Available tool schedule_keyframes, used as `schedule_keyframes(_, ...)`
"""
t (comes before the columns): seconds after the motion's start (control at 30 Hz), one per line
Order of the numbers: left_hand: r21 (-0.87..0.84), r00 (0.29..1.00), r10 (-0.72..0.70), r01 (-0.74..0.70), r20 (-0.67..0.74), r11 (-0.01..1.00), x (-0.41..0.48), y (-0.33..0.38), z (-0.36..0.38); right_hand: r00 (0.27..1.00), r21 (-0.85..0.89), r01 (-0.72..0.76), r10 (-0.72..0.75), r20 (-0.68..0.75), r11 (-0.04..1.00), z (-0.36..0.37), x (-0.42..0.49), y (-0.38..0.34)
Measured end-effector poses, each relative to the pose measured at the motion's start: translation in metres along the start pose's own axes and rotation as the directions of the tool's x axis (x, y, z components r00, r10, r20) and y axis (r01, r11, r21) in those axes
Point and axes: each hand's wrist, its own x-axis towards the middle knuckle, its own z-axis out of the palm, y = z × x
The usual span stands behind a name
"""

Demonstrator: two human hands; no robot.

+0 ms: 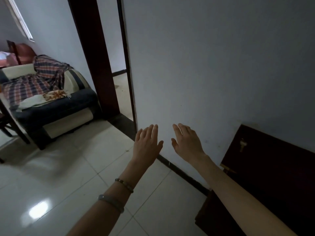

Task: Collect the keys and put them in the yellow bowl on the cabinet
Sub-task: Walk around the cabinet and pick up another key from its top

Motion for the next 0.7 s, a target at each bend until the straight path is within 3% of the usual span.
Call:
schedule_keyframes(0.37, -0.069, 0.976, 0.215, -0.213, 0.034, 0.975, 0.144, -0.028, 0.079, 0.976, -0.079, -0.211, 0.214, 0.035, 0.974, 0.052, 0.097, 0.05)
schedule_keyframes(0.7, -0.166, 0.84, 0.542, -0.532, 0.018, 0.831, 0.28, -0.027, 0.127, 0.856, -0.169, -0.515, 0.515, -0.044, 0.841, 0.065, 0.175, 0.092)
